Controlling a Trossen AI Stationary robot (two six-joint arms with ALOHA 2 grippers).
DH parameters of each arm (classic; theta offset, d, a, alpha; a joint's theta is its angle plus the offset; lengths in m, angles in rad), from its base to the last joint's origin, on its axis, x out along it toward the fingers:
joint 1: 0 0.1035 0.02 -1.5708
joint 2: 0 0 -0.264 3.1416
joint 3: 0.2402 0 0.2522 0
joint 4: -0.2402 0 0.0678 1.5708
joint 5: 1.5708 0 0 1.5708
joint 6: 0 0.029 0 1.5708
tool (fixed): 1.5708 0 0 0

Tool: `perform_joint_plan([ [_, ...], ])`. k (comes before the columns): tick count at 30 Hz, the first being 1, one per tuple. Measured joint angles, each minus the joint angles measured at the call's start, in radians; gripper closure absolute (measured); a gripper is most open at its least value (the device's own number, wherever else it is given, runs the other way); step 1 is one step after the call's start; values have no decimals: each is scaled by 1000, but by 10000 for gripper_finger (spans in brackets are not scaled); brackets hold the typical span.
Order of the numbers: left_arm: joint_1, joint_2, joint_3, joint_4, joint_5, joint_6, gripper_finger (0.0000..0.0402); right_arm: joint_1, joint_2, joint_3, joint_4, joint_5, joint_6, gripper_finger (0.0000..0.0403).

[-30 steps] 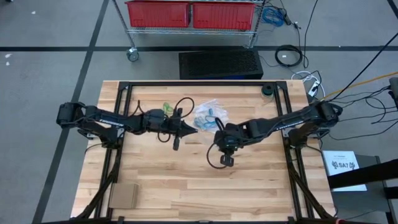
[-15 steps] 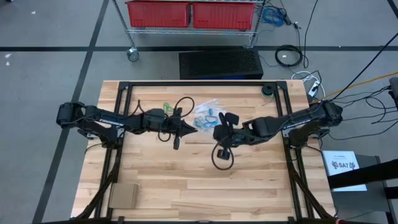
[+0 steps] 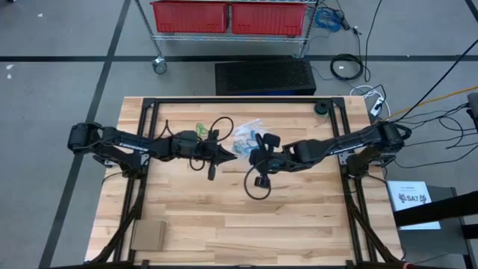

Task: Sort rubber bands
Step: Open the left transparent zip lock bag

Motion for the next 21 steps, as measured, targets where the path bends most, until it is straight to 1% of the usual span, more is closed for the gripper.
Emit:
perform_joint_plan([
  [7,0,0,0,-4,0,0,401,0,31,0,10,-17,-3,403],
  [17,0,0,0,-14,0,0,401,16,8,5,22,-11,26,403],
  [21,0,0,0,-14,0,0,401,16,8,5,22,-41,35,403],
])
